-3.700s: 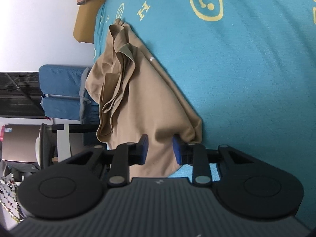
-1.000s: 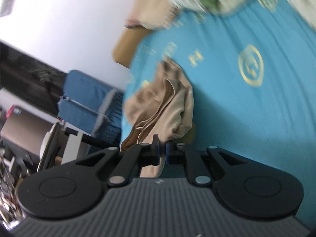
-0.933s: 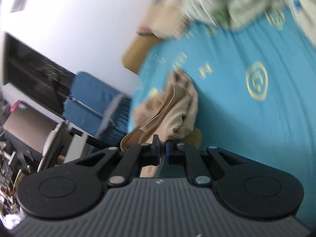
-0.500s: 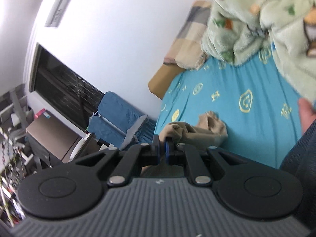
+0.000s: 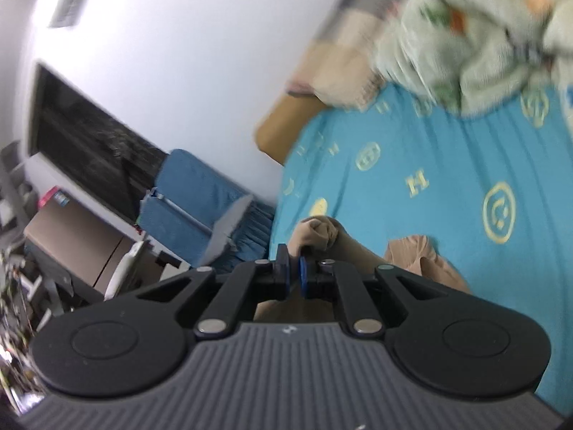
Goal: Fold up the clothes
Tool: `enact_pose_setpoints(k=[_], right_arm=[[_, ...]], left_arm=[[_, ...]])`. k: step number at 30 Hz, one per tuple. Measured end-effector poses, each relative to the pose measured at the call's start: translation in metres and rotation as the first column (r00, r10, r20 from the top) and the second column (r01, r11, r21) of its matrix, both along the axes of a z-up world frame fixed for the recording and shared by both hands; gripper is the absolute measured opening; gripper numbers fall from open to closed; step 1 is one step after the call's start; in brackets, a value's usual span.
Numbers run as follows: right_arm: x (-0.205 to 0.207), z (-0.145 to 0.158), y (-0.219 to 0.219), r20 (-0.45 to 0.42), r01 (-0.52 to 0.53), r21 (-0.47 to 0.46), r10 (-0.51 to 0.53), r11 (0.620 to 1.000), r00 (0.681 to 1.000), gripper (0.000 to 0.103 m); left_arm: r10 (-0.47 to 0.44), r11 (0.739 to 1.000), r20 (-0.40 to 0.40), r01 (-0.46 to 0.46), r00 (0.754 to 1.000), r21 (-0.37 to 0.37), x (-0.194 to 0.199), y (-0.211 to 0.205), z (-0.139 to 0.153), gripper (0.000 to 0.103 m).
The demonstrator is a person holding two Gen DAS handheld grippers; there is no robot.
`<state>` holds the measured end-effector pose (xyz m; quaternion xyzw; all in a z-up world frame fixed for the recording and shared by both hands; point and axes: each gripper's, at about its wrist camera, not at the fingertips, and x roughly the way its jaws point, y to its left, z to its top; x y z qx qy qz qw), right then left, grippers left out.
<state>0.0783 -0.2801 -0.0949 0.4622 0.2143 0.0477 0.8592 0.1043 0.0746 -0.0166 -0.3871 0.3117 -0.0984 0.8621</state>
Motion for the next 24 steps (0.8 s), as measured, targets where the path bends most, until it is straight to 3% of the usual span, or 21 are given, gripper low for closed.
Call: enact_pose_setpoints(k=[4, 9, 13, 14, 15, 16, 17, 20, 24], right_arm=[[0.047, -0.038, -0.005, -0.075, -0.041, -0.006, 0.040, 0.999, 0.996, 0.009], [0.085, -0.089, -0.011, -0.177, -0.109, -0.031, 0.102, 0.994, 0.979, 0.010], [0.108, -0.102, -0.016, -0.196, -0.140, 0.023, 0.142, 0.990, 0.970, 0.013], [0.112, -0.103, -0.016, -0.195, -0.149, 0.033, 0.153, 0.988, 0.969, 0.021], [0.116, -0.104, -0.016, -0.190, -0.159, 0.044, 0.165, 0.986, 0.968, 0.042], [0.115, -0.104, -0.015, -0.178, -0.171, 0.061, 0.179, 0.983, 0.968, 0.059], [0.114, -0.103, -0.014, -0.166, -0.181, 0.073, 0.190, 0.981, 0.968, 0.089], [0.103, -0.091, -0.008, -0.121, -0.196, 0.043, 0.200, 0.980, 0.972, 0.090], [0.100, -0.090, 0.000, -0.146, -0.202, -0.083, 0.189, 0.976, 0.971, 0.088]], left_arm=[[-0.015, 0.998, -0.041, 0.017, 0.999, 0.053, 0.053, -0.005, -0.034, 0.007], [-0.045, 0.997, -0.069, 0.050, 0.997, 0.066, 0.093, -0.006, -0.084, 0.007], [-0.082, 0.988, -0.063, 0.089, 0.995, 0.123, 0.109, -0.005, -0.098, 0.009], [-0.091, 0.988, -0.062, 0.098, 0.994, 0.121, 0.111, -0.004, -0.099, 0.013], [-0.098, 0.988, -0.065, 0.105, 0.993, 0.114, 0.113, -0.003, -0.099, 0.019], [-0.105, 0.988, -0.067, 0.112, 0.992, 0.108, 0.114, -0.003, -0.100, 0.035], [-0.110, 0.988, -0.067, 0.117, 0.992, 0.105, 0.113, -0.003, -0.099, 0.055], [-0.104, 0.979, -0.036, 0.109, 0.994, 0.172, 0.104, -0.007, -0.092, 0.073], [-0.106, 0.952, -0.037, 0.112, 0.994, 0.284, 0.097, -0.016, -0.092, 0.074]])
